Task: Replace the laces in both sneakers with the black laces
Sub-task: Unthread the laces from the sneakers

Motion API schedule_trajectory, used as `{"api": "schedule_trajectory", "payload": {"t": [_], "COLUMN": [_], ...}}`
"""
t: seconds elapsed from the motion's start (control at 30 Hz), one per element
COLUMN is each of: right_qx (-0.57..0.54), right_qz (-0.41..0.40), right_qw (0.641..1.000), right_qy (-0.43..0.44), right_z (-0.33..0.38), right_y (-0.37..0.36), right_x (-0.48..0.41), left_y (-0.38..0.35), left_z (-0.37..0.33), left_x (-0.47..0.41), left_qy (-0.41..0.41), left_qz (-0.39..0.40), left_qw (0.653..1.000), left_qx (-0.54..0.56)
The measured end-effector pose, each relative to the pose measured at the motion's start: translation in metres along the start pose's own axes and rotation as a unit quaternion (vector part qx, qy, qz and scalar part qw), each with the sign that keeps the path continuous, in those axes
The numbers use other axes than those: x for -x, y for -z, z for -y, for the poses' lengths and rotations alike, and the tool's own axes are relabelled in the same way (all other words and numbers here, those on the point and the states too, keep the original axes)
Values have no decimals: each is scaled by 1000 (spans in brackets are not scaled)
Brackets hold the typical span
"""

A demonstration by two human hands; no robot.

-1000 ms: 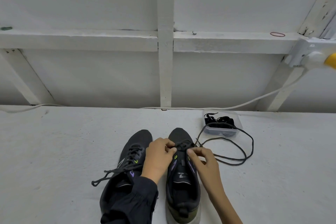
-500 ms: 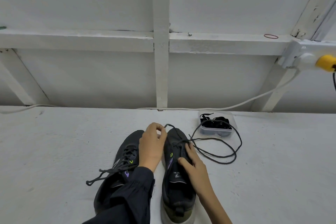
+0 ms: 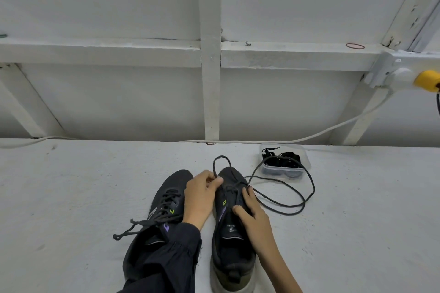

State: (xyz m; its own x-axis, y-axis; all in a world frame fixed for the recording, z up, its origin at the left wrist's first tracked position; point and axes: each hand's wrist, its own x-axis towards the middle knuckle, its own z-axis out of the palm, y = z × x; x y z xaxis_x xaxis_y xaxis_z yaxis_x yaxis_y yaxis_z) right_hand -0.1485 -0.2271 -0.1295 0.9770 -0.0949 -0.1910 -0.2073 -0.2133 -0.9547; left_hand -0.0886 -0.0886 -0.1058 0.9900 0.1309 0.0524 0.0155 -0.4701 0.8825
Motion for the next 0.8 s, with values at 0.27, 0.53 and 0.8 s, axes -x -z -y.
{"api": "schedule_trajectory", "payload": {"t": [0.27,0.53,0.8], "right_qx": [-9,-8,-10], "right_qz": [-4,-6,-9], "right_qw": [1000,1000,1000], "right_qy": [-5,-2,-3], "right_z": [0,0,-1], "right_y": [-1,-1,-1], "right_x": [-1,0,0], "left_y": [8,-10,14], "left_z": [-17,10,-22], "left_x": [-4,7,-4], "left_qy": [-1,24,-21], "left_qz": [-68,-6,-158], "left_qw": [989,999,969], "left_qx": [131,34,186]}}
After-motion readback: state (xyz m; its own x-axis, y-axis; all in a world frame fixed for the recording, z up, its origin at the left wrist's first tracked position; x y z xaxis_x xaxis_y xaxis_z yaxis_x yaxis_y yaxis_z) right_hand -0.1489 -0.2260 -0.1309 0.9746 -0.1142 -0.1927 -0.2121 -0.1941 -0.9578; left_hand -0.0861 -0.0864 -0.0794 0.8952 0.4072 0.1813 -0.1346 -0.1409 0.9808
